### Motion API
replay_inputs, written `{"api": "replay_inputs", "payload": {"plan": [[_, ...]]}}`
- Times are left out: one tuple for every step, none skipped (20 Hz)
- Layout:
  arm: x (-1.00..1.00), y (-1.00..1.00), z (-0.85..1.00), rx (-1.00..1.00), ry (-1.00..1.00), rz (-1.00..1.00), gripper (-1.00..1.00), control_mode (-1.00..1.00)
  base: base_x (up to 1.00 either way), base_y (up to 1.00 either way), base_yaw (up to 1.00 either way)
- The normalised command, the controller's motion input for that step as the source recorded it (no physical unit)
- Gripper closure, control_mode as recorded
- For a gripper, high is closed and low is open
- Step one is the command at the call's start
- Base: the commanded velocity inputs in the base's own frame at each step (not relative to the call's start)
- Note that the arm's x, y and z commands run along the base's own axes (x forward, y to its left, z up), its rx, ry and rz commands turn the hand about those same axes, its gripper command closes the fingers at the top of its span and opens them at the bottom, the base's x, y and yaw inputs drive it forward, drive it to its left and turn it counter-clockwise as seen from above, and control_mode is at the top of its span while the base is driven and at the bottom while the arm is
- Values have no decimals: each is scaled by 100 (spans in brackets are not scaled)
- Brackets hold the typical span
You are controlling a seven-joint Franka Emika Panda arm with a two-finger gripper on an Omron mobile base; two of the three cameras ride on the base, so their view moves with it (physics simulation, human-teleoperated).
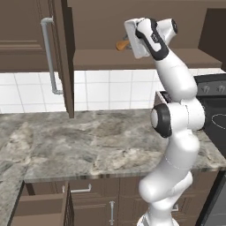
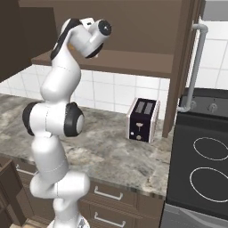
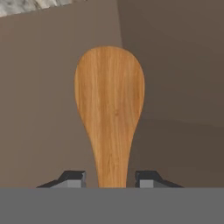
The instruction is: Organize the utensils by type. Pick up the wooden spoons from the counter and place them in the open cabinet. Then pick up the metallic utensils from the counter and place them in the open drawer.
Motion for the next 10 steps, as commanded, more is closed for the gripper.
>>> {"api": "replay_inputs", "payload": {"plan": [[63,28,-1,0,0,0,100,-100,0,0,0],[61,24,-6,0,0,0,100,-100,0,0,0],[57,19,-7,0,2,0,100,-100,0,0,0],[53,14,-9,0,2,0,100,-100,0,0,0],[49,14,-14,0,3,0,100,-100,0,0,0],[44,14,-13,0,2,0,100,-100,0,0,0],[40,14,-18,0,3,0,100,-100,0,0,0],[41,14,-17,0,3,0,100,-100,0,0,0],[38,15,-18,0,2,0,100,-100,0,0,0],[37,15,-17,0,0,0,100,-100,0,0,0]]}}
